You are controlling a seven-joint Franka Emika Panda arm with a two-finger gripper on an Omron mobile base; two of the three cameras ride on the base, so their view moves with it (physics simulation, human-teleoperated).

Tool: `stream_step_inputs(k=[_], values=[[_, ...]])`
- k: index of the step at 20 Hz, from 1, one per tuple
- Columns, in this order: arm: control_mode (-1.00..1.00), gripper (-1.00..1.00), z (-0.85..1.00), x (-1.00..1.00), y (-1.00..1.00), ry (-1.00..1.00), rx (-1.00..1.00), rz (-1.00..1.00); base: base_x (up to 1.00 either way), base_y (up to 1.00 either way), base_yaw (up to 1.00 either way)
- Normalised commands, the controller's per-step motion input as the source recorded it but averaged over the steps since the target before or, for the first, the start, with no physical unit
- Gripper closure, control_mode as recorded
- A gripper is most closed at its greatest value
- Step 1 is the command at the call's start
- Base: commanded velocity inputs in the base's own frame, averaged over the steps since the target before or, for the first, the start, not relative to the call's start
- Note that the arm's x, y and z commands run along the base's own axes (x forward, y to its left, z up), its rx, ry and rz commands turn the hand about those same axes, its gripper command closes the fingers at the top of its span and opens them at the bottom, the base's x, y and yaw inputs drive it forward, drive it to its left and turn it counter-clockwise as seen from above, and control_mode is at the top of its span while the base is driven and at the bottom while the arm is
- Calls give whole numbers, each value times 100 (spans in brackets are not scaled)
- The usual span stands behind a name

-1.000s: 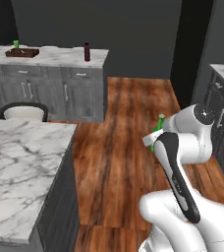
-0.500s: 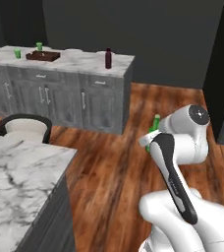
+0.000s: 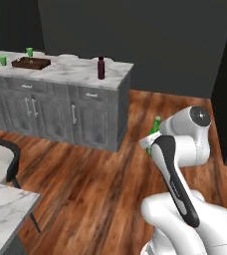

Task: Place the drinks on the dining counter in a tight cluster.

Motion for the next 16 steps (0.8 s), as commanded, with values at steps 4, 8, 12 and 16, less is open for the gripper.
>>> stream_step_inputs(k=[4,8,12,16], values=[[100,100,0,0,0,0,0,0,100,-86,14],[100,100,0,0,0,0,0,0,100,-84,17],[100,100,0,0,0,0,0,0,100,-85,18],[100,100,0,0,0,0,0,0,100,-89,20]])
